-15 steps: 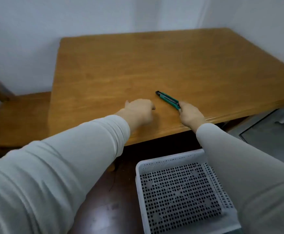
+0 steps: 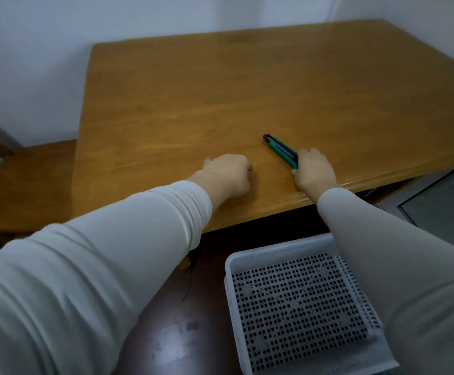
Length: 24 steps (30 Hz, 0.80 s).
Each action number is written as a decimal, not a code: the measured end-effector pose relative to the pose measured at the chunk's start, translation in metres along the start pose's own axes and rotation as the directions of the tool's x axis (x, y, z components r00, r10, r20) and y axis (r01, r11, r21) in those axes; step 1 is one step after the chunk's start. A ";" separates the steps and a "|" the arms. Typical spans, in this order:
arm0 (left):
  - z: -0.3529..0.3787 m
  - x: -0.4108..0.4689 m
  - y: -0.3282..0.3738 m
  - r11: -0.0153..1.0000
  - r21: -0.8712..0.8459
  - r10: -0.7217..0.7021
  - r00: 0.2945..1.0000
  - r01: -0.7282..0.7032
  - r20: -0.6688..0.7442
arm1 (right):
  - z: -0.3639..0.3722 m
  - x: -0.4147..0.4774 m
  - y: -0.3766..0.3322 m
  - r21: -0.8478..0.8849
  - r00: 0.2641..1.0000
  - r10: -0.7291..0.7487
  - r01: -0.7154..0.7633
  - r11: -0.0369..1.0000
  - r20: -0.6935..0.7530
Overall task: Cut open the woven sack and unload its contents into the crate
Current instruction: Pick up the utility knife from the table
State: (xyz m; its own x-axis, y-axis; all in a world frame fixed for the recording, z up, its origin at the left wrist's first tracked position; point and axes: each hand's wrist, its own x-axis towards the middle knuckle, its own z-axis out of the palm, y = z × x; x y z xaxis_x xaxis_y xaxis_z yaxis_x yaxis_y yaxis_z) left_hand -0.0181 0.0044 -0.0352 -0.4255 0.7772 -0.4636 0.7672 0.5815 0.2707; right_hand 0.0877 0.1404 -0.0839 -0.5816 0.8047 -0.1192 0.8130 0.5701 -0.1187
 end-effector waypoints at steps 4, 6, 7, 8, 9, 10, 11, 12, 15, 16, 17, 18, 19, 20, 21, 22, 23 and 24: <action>0.009 -0.013 0.005 1.000 -0.001 -0.009 1.000 0.009 -0.021 | -0.002 -0.024 0.002 0.235 0.996 0.085 -0.090 0.968 0.028; 0.014 -0.023 0.012 1.000 -0.012 -0.005 1.000 0.005 -0.011 | -0.005 -0.038 0.011 0.374 0.990 0.116 -0.138 0.917 0.081; 0.017 -0.030 0.016 1.000 -0.018 -0.004 1.000 0.003 -0.005 | -0.006 -0.046 0.016 0.436 0.985 0.134 -0.166 0.885 0.104; 0.019 -0.037 0.020 1.000 -0.023 -0.005 1.000 0.005 -0.007 | -0.008 -0.055 0.021 0.497 0.980 0.155 -0.197 0.845 0.126; 0.022 -0.047 0.025 1.000 -0.025 -0.006 1.000 0.005 -0.017 | -0.010 -0.064 0.027 0.573 0.973 0.183 -0.231 0.786 0.141; 0.025 -0.057 0.030 1.000 -0.027 -0.011 0.999 0.010 -0.031 | -0.013 -0.075 0.033 0.660 0.963 0.210 -0.269 0.702 0.169; 0.028 -0.069 0.036 1.000 -0.024 -0.019 0.999 0.018 -0.045 | -0.016 -0.087 0.038 0.736 0.951 0.223 -0.308 0.602 0.215; 0.032 -0.082 0.042 0.999 -0.022 -0.031 0.998 0.030 -0.055 | -0.019 -0.102 0.044 0.788 0.938 0.227 -0.343 0.512 0.261; 0.047 -0.121 0.065 0.998 -0.023 -0.065 0.995 0.064 -0.077 | -0.030 -0.151 0.069 0.843 0.915 0.207 -0.401 0.359 0.347; 0.053 -0.135 0.075 0.998 -0.023 -0.068 0.994 0.066 -0.085 | -0.035 -0.169 0.080 0.854 0.910 0.190 -0.413 0.317 0.369; 0.059 -0.150 0.087 0.997 -0.034 -0.071 0.993 0.068 -0.099 | -0.041 -0.188 0.092 0.865 0.905 0.170 -0.424 0.270 0.391; 0.067 -0.165 0.099 0.996 -0.045 -0.075 0.992 0.071 -0.105 | -0.047 -0.208 0.105 0.873 0.899 0.148 -0.436 0.219 0.412; 0.076 -0.181 0.113 0.996 -0.055 -0.077 0.991 0.071 -0.114 | -0.053 -0.230 0.119 0.879 0.894 0.123 -0.446 0.169 0.430; 0.086 -0.197 0.127 0.995 -0.064 -0.082 0.990 0.075 -0.117 | -0.059 -0.253 0.135 0.884 0.892 0.100 -0.450 0.126 0.440; 0.098 -0.215 0.141 0.994 -0.072 -0.089 0.988 0.080 -0.127 | -0.065 -0.279 0.151 0.889 0.893 0.078 -0.450 0.083 0.444; 0.112 -0.233 0.156 0.993 -0.078 -0.099 0.986 0.089 -0.135 | -0.071 -0.305 0.166 0.894 0.894 0.053 -0.447 0.043 0.445; 0.126 -0.252 0.171 0.992 -0.086 -0.108 0.985 0.097 -0.137 | -0.076 -0.331 0.183 0.896 0.896 0.028 -0.443 0.002 0.443; 0.140 -0.272 0.188 0.990 -0.096 -0.116 0.985 0.104 -0.131 | -0.080 -0.358 0.200 0.897 0.897 0.005 -0.442 -0.029 0.442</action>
State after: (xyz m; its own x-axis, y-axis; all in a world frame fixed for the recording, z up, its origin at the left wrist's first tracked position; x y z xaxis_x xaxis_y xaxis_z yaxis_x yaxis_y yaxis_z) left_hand 0.3096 -0.1316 0.0235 -0.5708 0.7293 -0.3773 0.6691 0.6794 0.3010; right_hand 0.4605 -0.0205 0.0144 -0.5297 0.6511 -0.5435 0.2089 -0.5209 -0.8277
